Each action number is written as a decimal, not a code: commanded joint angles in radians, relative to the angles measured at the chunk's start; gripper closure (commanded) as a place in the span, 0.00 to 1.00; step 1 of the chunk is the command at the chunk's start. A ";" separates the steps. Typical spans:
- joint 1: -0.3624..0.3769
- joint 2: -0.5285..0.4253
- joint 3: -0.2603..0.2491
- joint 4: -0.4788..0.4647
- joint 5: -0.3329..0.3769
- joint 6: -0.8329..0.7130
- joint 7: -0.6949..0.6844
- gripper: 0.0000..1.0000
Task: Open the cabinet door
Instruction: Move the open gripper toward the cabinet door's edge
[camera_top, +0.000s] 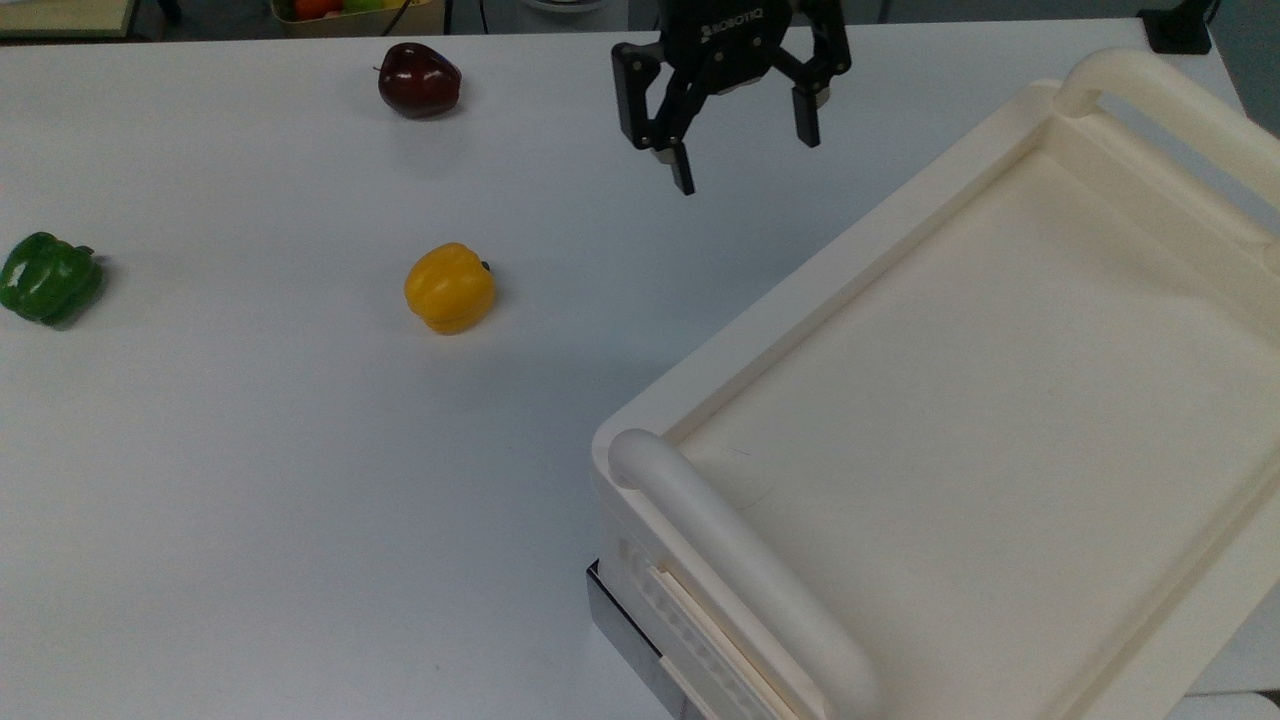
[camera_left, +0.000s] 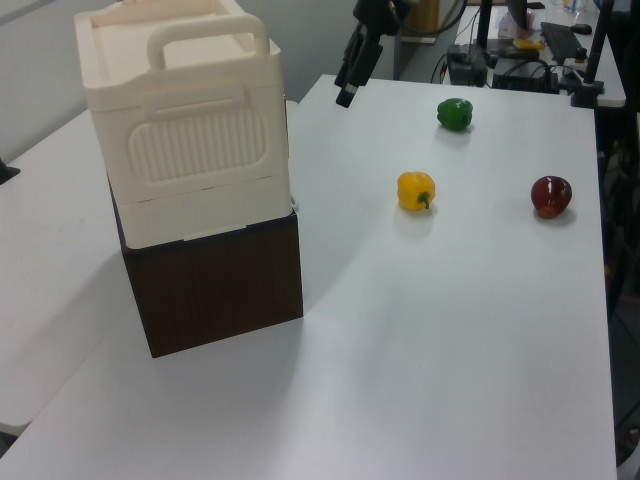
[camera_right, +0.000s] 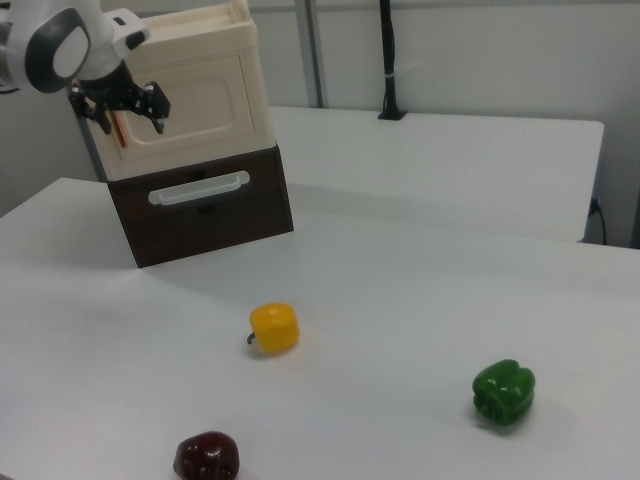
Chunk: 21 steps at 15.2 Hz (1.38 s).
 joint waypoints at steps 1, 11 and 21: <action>0.009 0.016 0.031 0.020 -0.006 0.056 -0.030 0.00; 0.064 0.131 0.031 0.078 -0.015 0.203 0.008 0.00; 0.067 0.140 0.031 0.091 -0.024 0.208 0.008 0.81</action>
